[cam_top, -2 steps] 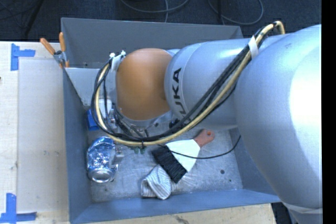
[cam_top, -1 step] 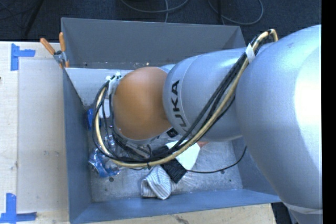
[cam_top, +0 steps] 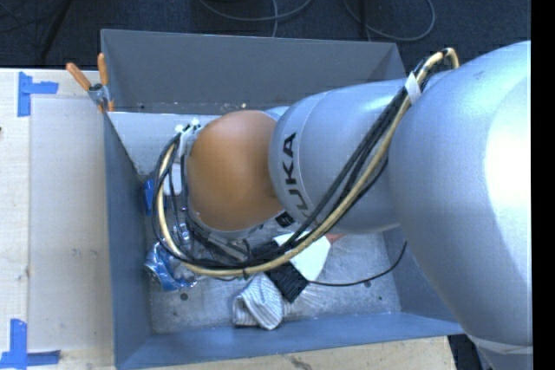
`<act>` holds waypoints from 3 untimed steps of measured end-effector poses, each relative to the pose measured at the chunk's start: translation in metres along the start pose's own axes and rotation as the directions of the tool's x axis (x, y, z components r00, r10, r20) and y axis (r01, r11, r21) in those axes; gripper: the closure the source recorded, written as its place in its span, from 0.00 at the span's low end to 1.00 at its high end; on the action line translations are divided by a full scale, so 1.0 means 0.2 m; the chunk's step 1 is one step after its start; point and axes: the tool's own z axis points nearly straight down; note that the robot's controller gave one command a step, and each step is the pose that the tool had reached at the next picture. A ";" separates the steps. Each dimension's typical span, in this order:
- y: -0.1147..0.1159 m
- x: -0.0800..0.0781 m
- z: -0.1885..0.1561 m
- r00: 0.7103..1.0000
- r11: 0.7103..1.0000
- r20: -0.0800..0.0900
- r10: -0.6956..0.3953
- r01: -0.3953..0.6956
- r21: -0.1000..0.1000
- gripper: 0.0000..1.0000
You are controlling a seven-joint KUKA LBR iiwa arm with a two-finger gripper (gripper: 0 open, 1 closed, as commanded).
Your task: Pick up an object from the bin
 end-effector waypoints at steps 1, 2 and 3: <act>0.01 0.01 -0.26 1.000 1.000 -0.007 0.003 -0.003 0.001 1.00; -0.01 -0.01 -0.37 1.000 1.000 0.007 0.003 -0.003 0.000 1.00; 0.04 0.03 -0.11 1.000 1.000 0.000 -0.009 0.009 0.000 1.00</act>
Offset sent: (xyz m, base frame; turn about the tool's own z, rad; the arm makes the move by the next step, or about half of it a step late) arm 0.0015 -0.0088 0.0232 0.0021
